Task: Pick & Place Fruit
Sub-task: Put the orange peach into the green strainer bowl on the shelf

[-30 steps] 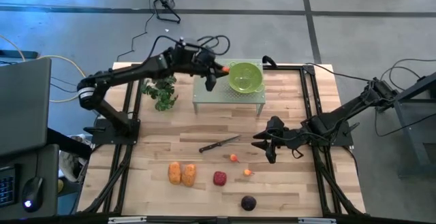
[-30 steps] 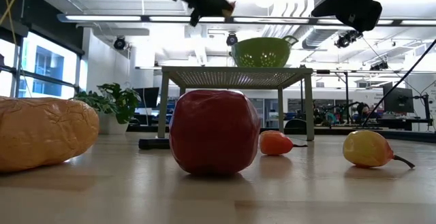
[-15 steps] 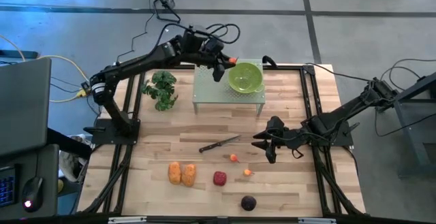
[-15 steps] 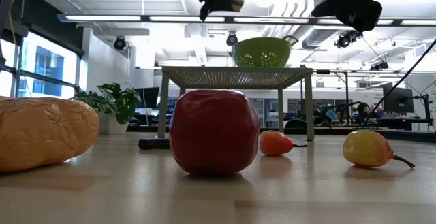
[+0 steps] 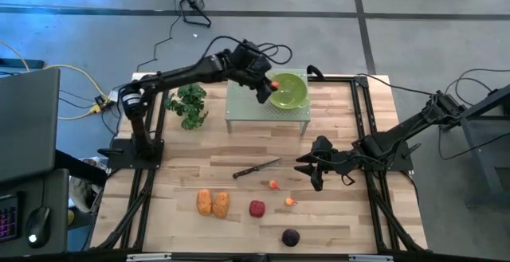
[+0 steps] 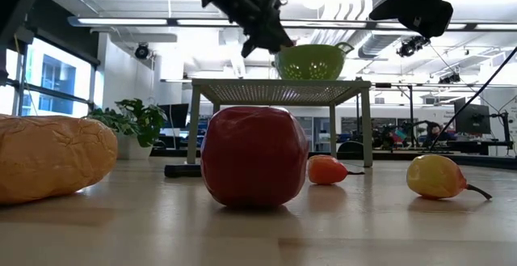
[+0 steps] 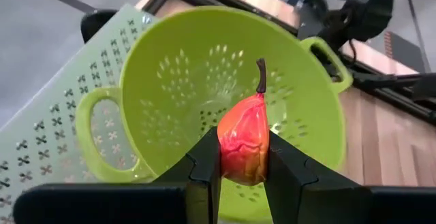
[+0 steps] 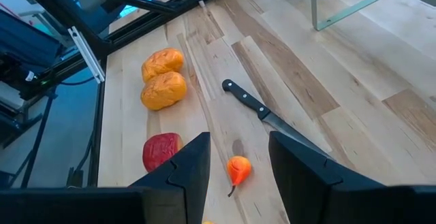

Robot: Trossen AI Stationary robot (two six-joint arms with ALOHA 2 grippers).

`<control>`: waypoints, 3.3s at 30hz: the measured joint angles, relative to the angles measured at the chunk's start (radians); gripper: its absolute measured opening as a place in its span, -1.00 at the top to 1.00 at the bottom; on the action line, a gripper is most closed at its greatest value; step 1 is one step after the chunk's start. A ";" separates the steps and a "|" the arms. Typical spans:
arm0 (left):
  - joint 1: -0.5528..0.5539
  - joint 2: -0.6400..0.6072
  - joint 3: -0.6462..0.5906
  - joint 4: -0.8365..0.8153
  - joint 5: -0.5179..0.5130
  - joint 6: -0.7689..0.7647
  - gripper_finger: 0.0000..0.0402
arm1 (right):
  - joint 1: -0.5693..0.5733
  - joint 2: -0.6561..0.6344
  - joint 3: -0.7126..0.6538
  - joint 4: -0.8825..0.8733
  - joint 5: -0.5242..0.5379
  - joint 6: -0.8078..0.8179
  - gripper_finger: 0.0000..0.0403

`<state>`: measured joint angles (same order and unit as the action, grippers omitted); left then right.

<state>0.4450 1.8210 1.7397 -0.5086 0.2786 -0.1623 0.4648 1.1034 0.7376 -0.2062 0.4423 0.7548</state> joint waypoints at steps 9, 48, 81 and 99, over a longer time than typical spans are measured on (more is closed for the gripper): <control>-0.001 0.027 0.000 0.002 -0.001 -0.003 0.56 | 0.000 0.000 0.000 0.000 0.000 0.000 0.29; -0.007 0.031 0.023 0.003 0.001 0.000 0.09 | 0.000 0.000 0.000 0.004 0.000 0.000 0.29; -0.235 -0.070 0.137 -0.557 -0.058 0.289 0.09 | 0.000 0.000 0.000 0.009 0.000 0.000 0.29; -0.343 -0.127 -0.068 -0.531 -0.125 0.240 0.09 | 0.000 0.000 0.000 0.009 0.000 0.000 0.29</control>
<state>0.1023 1.6936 1.6716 -1.0400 0.1534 0.0774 0.4652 1.1038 0.7372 -0.1974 0.4425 0.7549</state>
